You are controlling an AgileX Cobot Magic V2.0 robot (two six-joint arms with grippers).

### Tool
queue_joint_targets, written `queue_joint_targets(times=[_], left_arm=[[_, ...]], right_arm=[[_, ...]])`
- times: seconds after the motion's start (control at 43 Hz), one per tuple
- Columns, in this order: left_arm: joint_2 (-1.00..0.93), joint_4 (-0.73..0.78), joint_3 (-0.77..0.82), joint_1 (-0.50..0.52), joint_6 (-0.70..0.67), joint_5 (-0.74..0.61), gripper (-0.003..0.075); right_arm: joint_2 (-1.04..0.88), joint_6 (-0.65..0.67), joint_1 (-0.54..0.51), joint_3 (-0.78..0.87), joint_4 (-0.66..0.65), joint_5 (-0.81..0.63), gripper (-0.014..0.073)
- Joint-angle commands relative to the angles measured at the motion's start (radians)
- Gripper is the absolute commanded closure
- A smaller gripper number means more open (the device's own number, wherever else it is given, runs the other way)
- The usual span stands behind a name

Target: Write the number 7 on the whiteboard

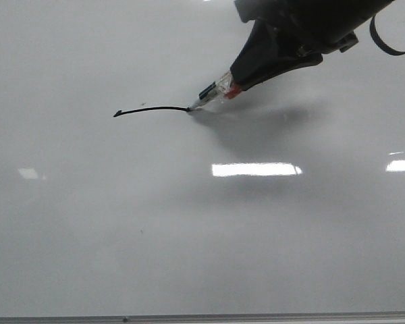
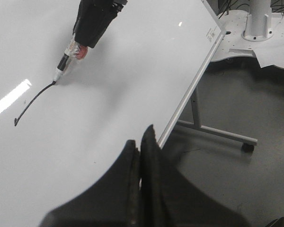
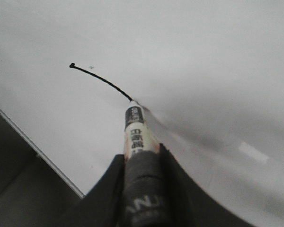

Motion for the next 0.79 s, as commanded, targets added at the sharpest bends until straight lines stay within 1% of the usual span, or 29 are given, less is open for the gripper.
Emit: queue_joint_targets(times=[0.0,0.209,0.302,0.395,0.442,0.488,0.605,0.651,0.698,0.767], left_arm=[[0.006,-0.014,-0.028,-0.007,-0.009,-0.077,0.0741],[0.006,-0.014,-0.028,-0.007,-0.009,-0.077,0.0741],[0.006,-0.014,-0.028,-0.007,-0.009,-0.077,0.0741],[0.006,-0.014,-0.028,-0.007,-0.009,-0.077,0.0741],[0.006,-0.014,-0.028,-0.007,-0.009,-0.077,0.0741],[0.006,-0.014,-0.028,-0.007,-0.009,-0.077,0.0741],[0.006,-0.014,-0.028,-0.007,-0.009,-0.077,0.0741],[0.006,-0.016,-0.028,-0.007,-0.009,-0.077,0.0741],[0.006,-0.019,-0.028,-0.007,-0.009,-0.079,0.0741],[0.006,-0.019,-0.028,-0.007,-0.009,-0.098,0.0741]], right_arm=[[-0.010,-0.022,0.002,-0.003,-0.030,-0.102,0.0661],[0.085,-0.024,0.066,0.020,-0.026,-0.110,0.0661],[0.132,-0.024,0.081,0.020,-0.015,-0.120,0.0661],[0.145,-0.024,0.081,0.020,-0.013,-0.093,0.0661],[0.129,-0.043,0.081,0.017,-0.011,-0.046,0.0661],[0.099,-0.097,0.081,0.013,0.008,0.031,0.0661],[-0.009,-0.286,0.081,-0.006,0.111,0.300,0.0661],[-0.052,-0.349,0.081,-0.017,0.160,0.374,0.0661],[-0.091,-0.366,0.081,-0.026,0.194,0.407,0.0661],[-0.139,-0.368,0.081,-0.040,0.203,0.427,0.0661]])
